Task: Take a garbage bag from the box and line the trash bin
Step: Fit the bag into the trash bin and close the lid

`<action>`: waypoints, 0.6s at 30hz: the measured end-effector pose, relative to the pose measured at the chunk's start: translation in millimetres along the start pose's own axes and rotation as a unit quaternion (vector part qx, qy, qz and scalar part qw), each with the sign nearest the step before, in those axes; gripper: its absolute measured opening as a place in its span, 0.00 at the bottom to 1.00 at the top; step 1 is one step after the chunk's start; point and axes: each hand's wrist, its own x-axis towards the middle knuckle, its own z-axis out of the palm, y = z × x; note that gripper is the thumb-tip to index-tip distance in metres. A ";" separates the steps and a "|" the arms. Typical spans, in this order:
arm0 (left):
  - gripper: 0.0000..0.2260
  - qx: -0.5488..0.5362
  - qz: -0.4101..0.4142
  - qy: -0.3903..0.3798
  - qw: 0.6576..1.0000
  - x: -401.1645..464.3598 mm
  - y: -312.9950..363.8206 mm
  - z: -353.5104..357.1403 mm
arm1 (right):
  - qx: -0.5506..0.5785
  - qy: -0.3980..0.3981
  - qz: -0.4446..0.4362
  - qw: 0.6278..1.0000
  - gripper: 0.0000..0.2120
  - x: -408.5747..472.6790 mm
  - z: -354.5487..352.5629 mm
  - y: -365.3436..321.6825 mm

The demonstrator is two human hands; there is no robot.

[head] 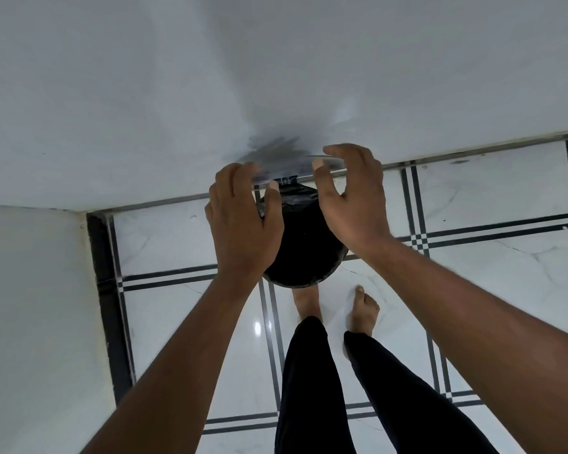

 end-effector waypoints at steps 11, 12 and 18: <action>0.18 0.013 0.054 -0.075 0.996 22.1 -51.2 15.7 | -0.113 -0.060 -0.046 0.991 0.25 6.7 14.8 37.3; 0.18 0.016 0.063 -0.076 0.995 23.3 -52.9 16.1 | -0.114 -0.053 -0.047 0.991 0.25 5.7 15.2 39.2; 0.17 0.001 0.105 -0.077 0.991 26.3 -60.2 28.2 | -0.101 -0.012 -0.056 0.993 0.25 7.6 12.2 45.1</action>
